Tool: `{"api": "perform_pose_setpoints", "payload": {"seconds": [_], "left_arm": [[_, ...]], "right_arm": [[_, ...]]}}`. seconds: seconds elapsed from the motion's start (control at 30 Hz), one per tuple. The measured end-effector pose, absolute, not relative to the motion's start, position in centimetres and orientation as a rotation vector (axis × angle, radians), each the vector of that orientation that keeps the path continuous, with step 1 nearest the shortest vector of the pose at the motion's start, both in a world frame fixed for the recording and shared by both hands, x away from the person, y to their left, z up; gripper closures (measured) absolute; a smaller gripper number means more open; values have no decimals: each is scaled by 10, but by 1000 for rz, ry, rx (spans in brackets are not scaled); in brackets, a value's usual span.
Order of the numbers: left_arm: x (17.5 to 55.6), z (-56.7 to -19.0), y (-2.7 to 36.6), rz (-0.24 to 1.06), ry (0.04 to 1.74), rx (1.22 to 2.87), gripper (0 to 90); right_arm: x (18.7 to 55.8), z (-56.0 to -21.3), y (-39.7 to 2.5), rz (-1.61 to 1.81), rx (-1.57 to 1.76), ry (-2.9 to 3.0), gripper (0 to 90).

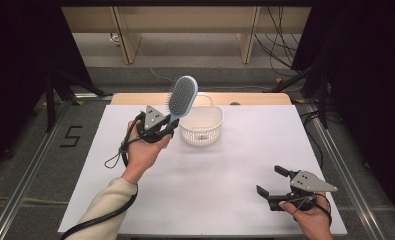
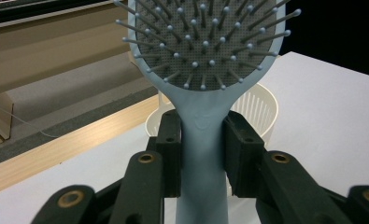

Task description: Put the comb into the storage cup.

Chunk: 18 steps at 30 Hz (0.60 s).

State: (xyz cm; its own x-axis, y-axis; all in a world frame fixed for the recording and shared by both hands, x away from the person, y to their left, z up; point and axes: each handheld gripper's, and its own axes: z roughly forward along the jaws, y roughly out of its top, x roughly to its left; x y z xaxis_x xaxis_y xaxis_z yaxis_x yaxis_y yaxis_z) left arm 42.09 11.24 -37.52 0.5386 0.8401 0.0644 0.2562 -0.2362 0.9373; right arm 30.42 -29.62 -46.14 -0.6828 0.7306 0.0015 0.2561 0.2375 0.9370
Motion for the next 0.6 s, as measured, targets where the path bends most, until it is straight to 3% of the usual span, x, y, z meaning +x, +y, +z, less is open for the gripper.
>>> {"api": "perform_pose_setpoints", "payload": {"seconds": [0.6], "left_arm": [[425,-372,110,721,911,1768,699]], "right_arm": [[304,-461,-296,1443,903,2075,79]]}}
